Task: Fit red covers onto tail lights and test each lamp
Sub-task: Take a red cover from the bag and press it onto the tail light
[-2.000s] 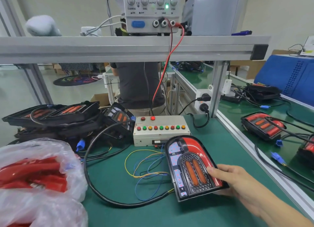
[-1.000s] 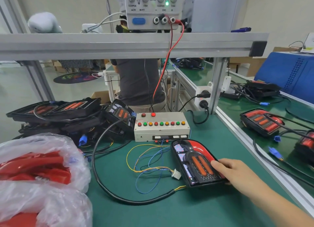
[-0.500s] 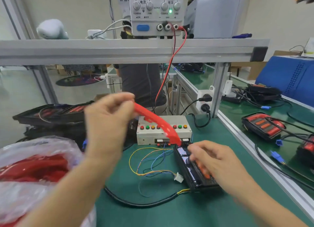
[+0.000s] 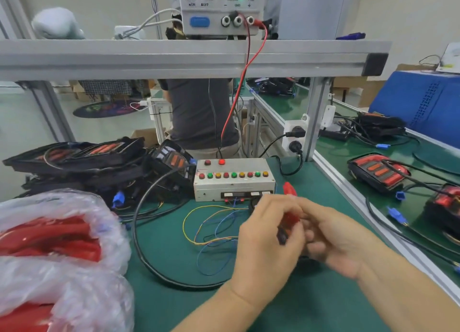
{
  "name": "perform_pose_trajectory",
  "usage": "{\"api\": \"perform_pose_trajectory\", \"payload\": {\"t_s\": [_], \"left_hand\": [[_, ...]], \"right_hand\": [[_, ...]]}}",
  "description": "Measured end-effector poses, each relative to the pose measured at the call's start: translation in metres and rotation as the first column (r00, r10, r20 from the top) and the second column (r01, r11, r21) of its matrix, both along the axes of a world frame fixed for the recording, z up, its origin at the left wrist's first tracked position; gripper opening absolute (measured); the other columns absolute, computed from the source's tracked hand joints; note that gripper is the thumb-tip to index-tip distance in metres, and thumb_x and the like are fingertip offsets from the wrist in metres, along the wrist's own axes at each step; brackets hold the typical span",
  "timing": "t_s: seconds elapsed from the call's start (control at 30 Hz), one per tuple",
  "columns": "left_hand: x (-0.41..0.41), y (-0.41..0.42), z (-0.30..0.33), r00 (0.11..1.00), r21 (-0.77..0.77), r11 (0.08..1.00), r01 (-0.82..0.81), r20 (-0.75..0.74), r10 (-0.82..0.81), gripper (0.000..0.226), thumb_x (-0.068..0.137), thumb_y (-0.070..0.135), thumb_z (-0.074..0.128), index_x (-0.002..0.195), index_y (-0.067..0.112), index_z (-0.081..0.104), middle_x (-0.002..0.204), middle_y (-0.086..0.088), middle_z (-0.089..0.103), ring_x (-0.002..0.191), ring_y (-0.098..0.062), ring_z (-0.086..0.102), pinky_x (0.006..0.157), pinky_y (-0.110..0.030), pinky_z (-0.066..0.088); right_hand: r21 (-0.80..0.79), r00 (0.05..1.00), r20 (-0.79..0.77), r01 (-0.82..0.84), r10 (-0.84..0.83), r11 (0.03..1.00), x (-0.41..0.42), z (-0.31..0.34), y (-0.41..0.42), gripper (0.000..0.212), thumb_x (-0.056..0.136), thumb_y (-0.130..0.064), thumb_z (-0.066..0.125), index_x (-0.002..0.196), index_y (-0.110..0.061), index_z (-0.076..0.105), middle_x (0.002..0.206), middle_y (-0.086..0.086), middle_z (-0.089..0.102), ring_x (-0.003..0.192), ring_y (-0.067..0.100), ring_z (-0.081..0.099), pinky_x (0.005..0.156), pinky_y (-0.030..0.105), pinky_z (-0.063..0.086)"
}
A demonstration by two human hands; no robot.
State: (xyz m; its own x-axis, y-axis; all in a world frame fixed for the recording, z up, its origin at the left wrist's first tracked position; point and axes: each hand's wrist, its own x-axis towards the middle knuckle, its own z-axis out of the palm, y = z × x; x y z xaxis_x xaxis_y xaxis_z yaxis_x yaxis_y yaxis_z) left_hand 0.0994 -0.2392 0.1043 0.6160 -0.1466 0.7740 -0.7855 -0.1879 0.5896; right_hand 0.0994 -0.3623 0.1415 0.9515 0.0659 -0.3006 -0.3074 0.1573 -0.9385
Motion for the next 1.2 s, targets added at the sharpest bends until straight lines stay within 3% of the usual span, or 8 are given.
{"api": "perform_pose_trajectory", "payload": {"t_s": [0.17, 0.3, 0.43, 0.57, 0.77, 0.9, 1.0, 1.2], "left_hand": [[0.025, 0.015, 0.007, 0.924, -0.06, 0.992, -0.109, -0.374, 0.079, 0.007, 0.082, 0.022, 0.062, 0.079, 0.029, 0.062, 0.08, 0.012, 0.063, 0.077, -0.003, 0.057, 0.072, -0.017, 0.044], [0.092, 0.019, 0.007, 0.45, 0.146, 0.981, -0.124, -0.873, 0.187, 0.009, 0.091, 0.024, 0.056, 0.09, 0.015, 0.058, 0.079, 0.001, 0.056, 0.076, -0.018, 0.053, 0.077, -0.034, 0.049], [0.116, 0.0, -0.004, 0.168, 0.007, 1.0, -0.001, -0.986, 0.007, 0.017, 0.093, 0.025, 0.055, 0.097, 0.009, 0.06, 0.088, -0.011, 0.065, 0.071, -0.023, 0.06, 0.066, -0.031, 0.054], [0.125, -0.005, -0.013, 0.106, -0.072, 0.997, -0.043, -0.992, -0.067, 0.011, 0.096, 0.014, 0.051, 0.096, 0.005, 0.058, 0.099, -0.016, 0.065, 0.078, -0.026, 0.062, 0.065, -0.037, 0.055], [0.114, 0.005, -0.016, 0.037, -0.325, 0.933, -0.155, -0.946, -0.323, 0.021, 0.099, 0.005, 0.041, 0.085, 0.001, 0.056, 0.06, -0.01, 0.067, 0.053, -0.021, 0.064, 0.044, -0.03, 0.054], [0.108, 0.004, -0.012, 0.095, -0.462, 0.861, -0.214, -0.887, -0.452, 0.026, 0.099, 0.001, 0.036, 0.084, -0.001, 0.056, 0.057, -0.012, 0.067, 0.045, -0.021, 0.064, 0.042, -0.031, 0.053], [0.108, 0.002, -0.012, 0.209, -0.586, 0.76, -0.281, -0.81, -0.548, 0.029, 0.101, 0.001, 0.033, 0.12, 0.004, 0.055, 0.097, -0.017, 0.067, 0.077, -0.027, 0.063, 0.076, -0.041, 0.052], [0.103, 0.002, -0.014, 0.209, -0.683, 0.687, -0.248, -0.73, -0.651, 0.022, 0.099, 0.022, 0.05, 0.112, 0.014, 0.066, 0.099, -0.015, 0.072, 0.081, -0.028, 0.068, 0.079, -0.045, 0.055]], "right_hand": [[-0.514, 0.984, 0.179, 0.097, -0.005, 0.852, -0.008, -0.003, -0.026, 0.033, 0.094, -0.028, 0.056, 0.062, -0.023, 0.062, 0.066, 0.004, 0.056, 0.06, 0.019, 0.04, 0.052, 0.026, 0.029], [-0.805, 0.963, 0.244, 0.136, 0.113, 0.577, -0.006, -0.017, -0.038, 0.027, 0.1, -0.037, 0.043, 0.125, -0.039, 0.051, 0.083, -0.008, 0.059, 0.08, 0.013, 0.055, 0.073, 0.029, 0.038], [-0.86, 0.96, 0.248, 0.156, 0.132, 0.485, -0.005, -0.026, -0.031, 0.023, 0.101, -0.037, 0.043, 0.121, -0.03, 0.051, 0.075, -0.007, 0.057, 0.07, 0.012, 0.053, 0.066, 0.029, 0.04], [-0.965, 0.937, 0.247, 0.214, 0.247, 0.152, -0.007, -0.031, -0.022, 0.027, 0.102, -0.04, 0.035, 0.12, -0.025, 0.05, 0.102, -0.004, 0.06, 0.093, 0.022, 0.059, 0.077, 0.033, 0.045], [-0.943, 0.911, 0.233, 0.297, 0.339, -0.15, -0.015, -0.032, -0.026, 0.028, 0.102, -0.046, 0.026, 0.12, -0.033, 0.044, 0.111, -0.012, 0.059, 0.104, 0.015, 0.056, 0.071, 0.03, 0.039], [-0.924, 0.868, 0.341, 0.38, 0.36, -0.043, -0.022, -0.033, -0.027, 0.035, 0.103, -0.043, 0.025, 0.133, -0.033, 0.04, 0.107, -0.012, 0.059, 0.101, 0.013, 0.059, 0.076, 0.028, 0.045], [-0.876, 0.808, 0.471, 0.474, 0.354, 0.085, -0.032, -0.034, -0.018, 0.038, 0.1, -0.034, 0.046, 0.136, -0.023, 0.051, 0.1, -0.005, 0.066, 0.086, 0.022, 0.066, 0.068, 0.036, 0.052], [-0.722, 0.637, 0.594, 0.691, 0.491, -0.023, -0.035, -0.053, 0.002, 0.031, 0.086, -0.029, 0.063, 0.107, -0.01, 0.074, 0.068, -0.001, 0.064, 0.055, 0.02, 0.063, 0.037, 0.024, 0.046]]}}
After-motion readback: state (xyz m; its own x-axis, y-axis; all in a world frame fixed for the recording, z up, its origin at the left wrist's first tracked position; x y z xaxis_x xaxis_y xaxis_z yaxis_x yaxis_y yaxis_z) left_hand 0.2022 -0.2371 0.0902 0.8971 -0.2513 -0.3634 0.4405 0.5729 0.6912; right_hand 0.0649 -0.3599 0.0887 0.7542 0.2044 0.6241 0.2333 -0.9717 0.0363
